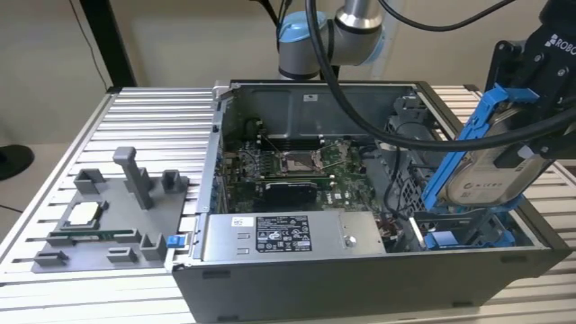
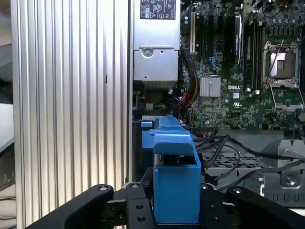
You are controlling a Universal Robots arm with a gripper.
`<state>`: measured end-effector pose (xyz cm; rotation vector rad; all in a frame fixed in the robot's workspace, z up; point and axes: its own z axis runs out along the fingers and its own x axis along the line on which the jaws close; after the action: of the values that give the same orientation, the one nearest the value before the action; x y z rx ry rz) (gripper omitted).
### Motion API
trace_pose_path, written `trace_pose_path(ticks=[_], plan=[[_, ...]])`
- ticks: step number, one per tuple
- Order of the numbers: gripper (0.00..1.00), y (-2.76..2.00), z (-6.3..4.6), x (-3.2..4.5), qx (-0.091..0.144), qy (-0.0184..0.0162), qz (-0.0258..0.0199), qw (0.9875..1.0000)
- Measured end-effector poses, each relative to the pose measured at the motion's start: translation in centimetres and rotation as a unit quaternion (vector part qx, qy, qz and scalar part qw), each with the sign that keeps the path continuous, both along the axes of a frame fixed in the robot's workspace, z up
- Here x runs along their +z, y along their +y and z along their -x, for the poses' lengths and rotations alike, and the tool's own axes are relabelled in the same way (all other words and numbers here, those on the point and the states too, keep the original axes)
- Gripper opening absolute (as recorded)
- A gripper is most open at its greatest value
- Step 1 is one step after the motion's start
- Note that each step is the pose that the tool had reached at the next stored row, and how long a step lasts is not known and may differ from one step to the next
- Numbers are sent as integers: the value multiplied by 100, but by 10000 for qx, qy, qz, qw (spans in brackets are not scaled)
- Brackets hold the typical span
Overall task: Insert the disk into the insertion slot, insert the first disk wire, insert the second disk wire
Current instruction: 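Insert the disk into the insertion slot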
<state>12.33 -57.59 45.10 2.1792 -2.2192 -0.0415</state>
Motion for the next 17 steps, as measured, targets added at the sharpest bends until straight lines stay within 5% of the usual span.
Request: trace_pose_path(ticks=[17], plan=[[0, -4, -1, -112, 0, 0, 0, 10000]])
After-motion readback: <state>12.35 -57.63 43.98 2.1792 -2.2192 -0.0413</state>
